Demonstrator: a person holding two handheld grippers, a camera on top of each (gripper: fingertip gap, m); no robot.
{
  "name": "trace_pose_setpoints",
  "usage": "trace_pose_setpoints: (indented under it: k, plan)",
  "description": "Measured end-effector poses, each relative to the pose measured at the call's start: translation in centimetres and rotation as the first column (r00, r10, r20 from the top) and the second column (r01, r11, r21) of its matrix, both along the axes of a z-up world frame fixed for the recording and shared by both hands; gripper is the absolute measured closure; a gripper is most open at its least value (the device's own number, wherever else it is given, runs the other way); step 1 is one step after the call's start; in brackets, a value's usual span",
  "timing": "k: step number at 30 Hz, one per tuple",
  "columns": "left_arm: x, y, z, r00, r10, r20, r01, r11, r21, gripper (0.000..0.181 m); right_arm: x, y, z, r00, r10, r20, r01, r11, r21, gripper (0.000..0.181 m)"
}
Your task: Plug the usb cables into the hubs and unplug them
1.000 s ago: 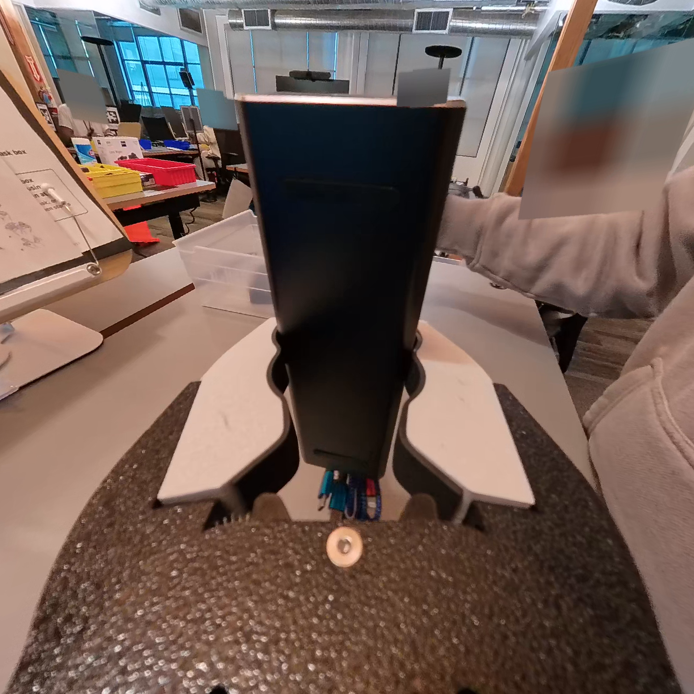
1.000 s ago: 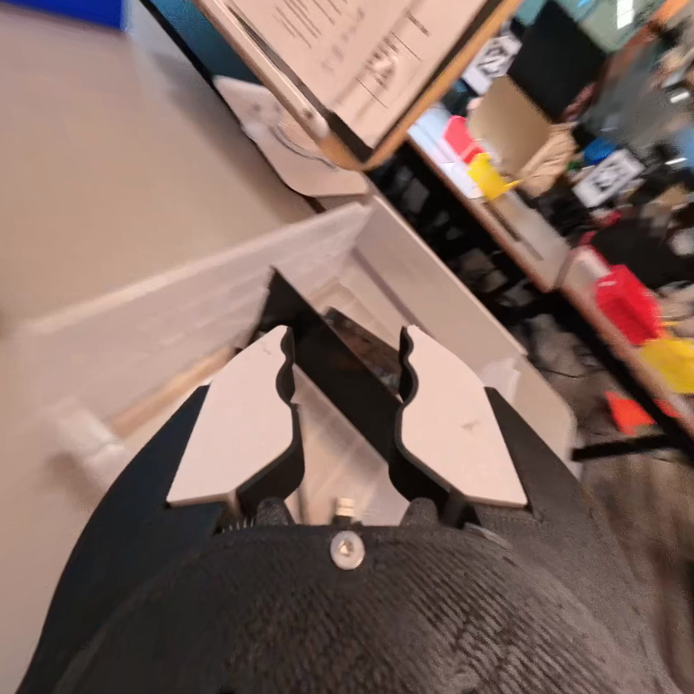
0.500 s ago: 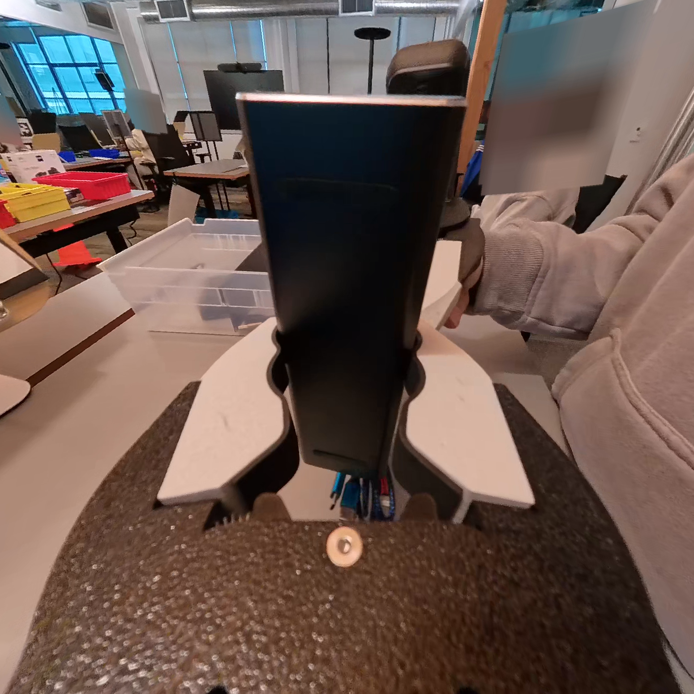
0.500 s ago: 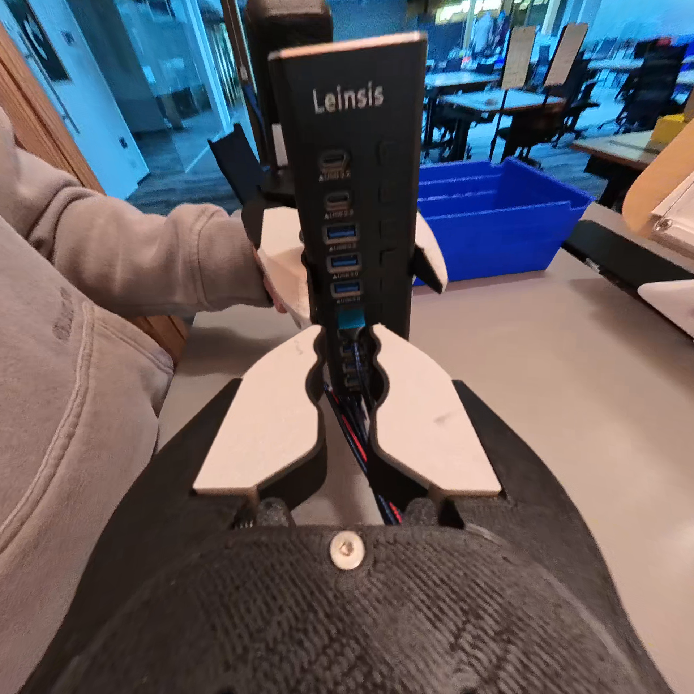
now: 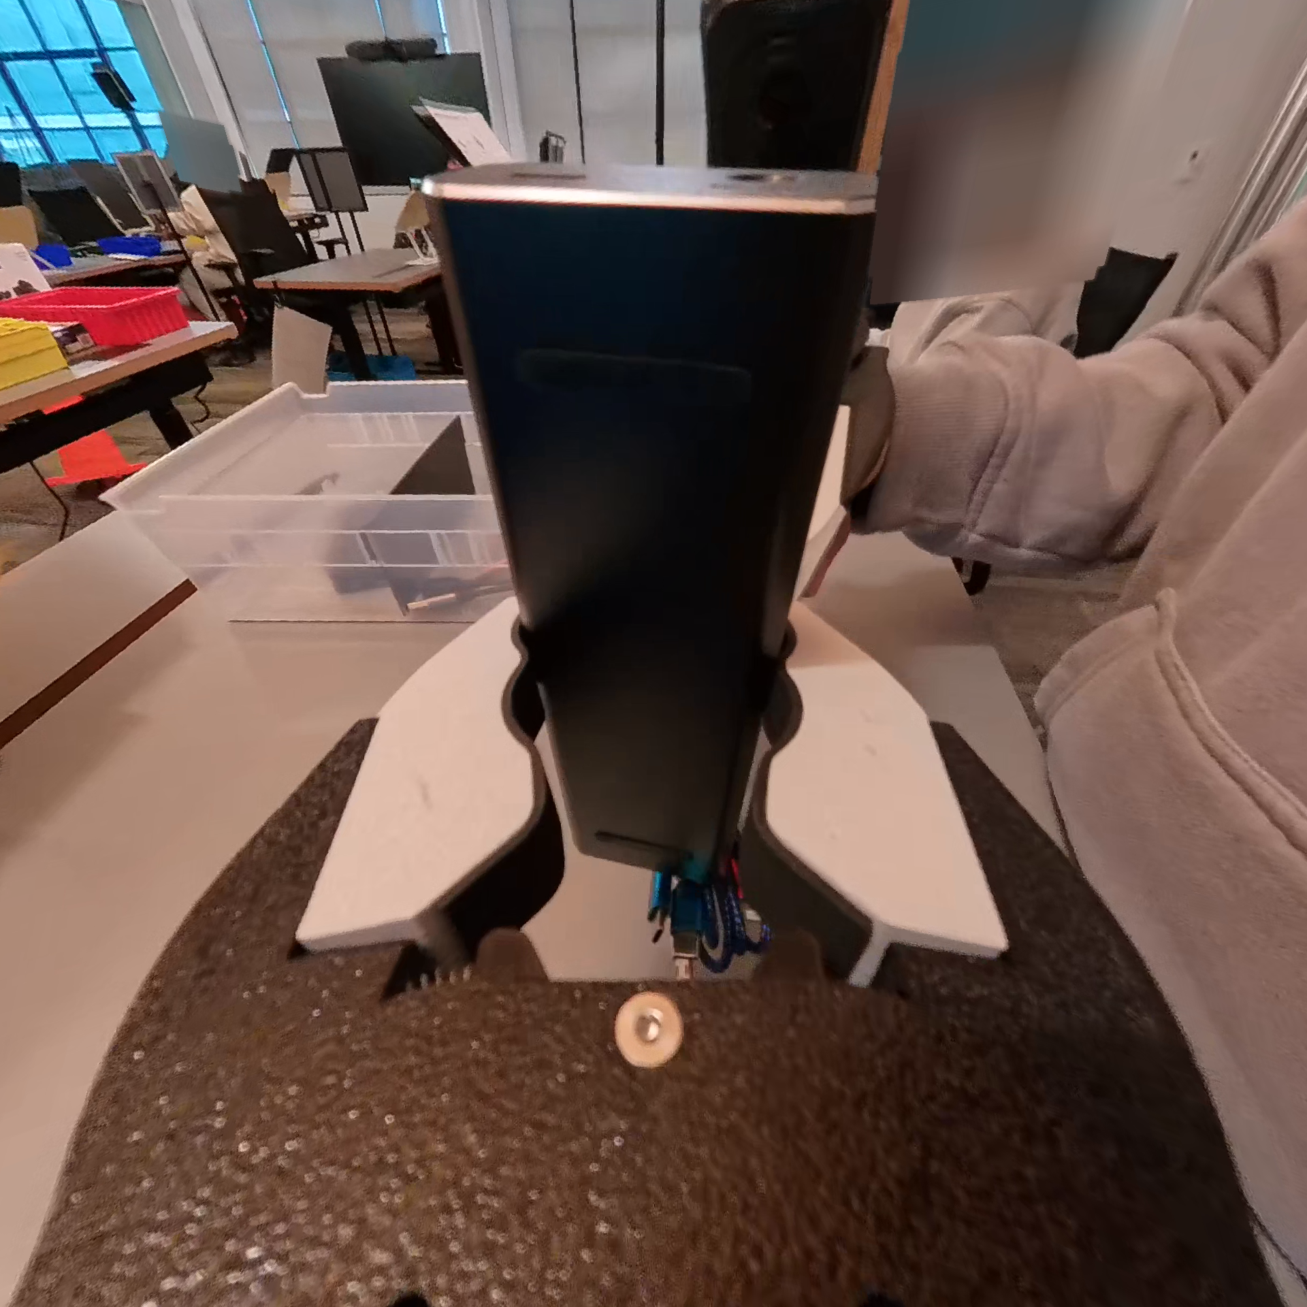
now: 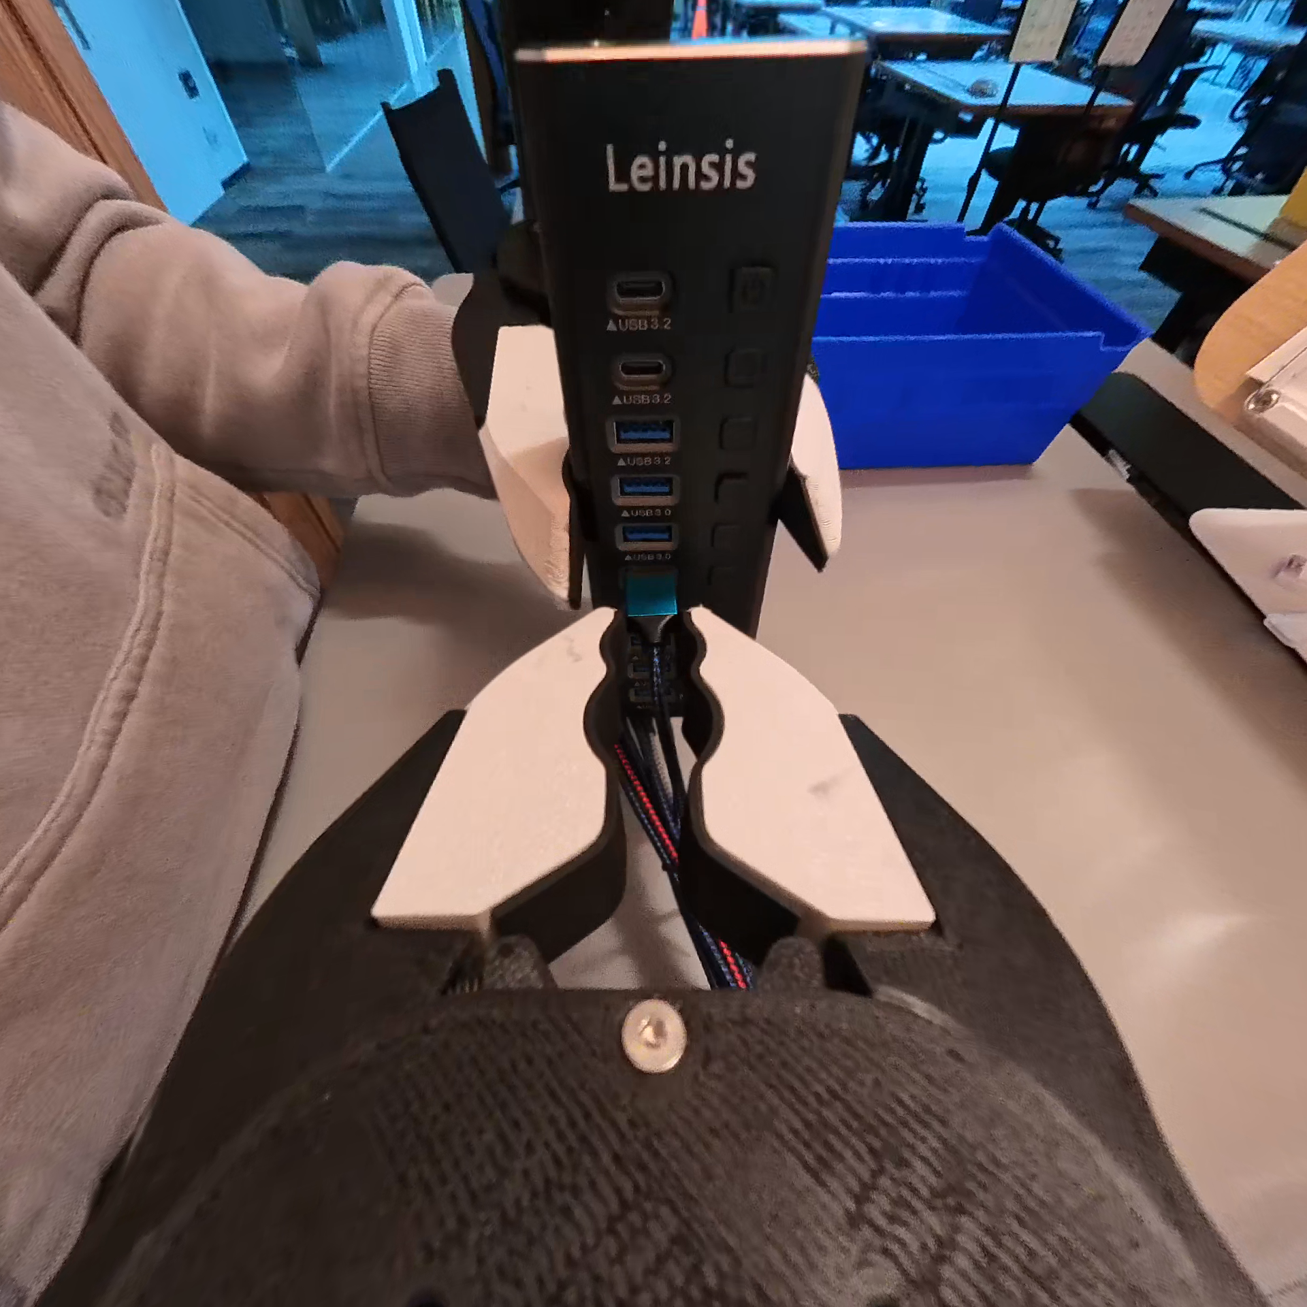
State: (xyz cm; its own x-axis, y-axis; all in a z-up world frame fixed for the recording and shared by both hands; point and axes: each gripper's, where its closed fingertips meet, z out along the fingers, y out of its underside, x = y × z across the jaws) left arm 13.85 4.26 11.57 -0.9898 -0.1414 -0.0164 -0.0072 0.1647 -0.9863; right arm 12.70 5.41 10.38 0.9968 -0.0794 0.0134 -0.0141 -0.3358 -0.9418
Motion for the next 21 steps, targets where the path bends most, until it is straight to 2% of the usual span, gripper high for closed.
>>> trace_pose_setpoints:
  k: [5, 16, 19, 21]
  plan:
    - [-0.5, -1.0, -0.4, 0.999, -0.005, 0.042, 0.002, 0.997, 0.074, 0.119, -0.5, -1.3, -0.3, 1.0, 0.009, 0.03, -0.007, 0.996, -0.084, 0.168]
    - [0.1, -1.4, 0.5, 0.998, 0.031, 0.048, -0.035, 0.997, 0.071, 0.119, 0.0, -2.0, 1.0, 0.994, -0.074, 0.077, 0.082, 0.991, -0.102, 0.168]
    - [0.3, -1.2, -0.6, 0.996, 0.037, 0.079, -0.049, 0.987, 0.153, 0.119, 0.3, -1.8, -0.1, 0.983, -0.082, 0.163, 0.114, 0.973, -0.198, 0.168]
    - [0.0, -1.1, -0.5, 0.998, 0.028, 0.054, -0.035, 0.992, 0.124, 0.119, 0.0, -1.8, -0.3, 0.99, -0.059, 0.13, 0.084, 0.977, -0.196, 0.168]
